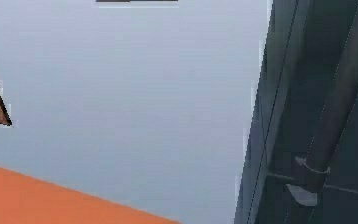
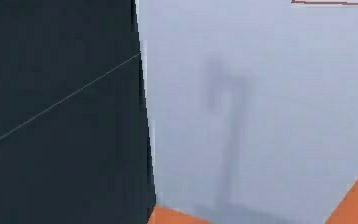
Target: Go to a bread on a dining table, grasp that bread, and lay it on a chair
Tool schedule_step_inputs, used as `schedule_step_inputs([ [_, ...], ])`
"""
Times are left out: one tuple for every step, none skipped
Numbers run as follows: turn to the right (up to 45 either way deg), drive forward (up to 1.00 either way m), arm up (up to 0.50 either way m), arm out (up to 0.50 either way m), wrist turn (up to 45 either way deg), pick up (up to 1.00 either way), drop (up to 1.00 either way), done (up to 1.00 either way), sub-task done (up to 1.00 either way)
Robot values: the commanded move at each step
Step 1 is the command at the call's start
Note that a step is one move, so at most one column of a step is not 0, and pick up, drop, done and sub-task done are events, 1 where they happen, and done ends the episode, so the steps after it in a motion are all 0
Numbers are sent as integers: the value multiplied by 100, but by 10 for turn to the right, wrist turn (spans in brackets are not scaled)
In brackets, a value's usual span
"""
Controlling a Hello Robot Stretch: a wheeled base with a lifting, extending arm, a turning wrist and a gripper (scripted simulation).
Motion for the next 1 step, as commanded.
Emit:
schedule_step_inputs([
  [-210,0,0,0,0,0,0,0,0],
])
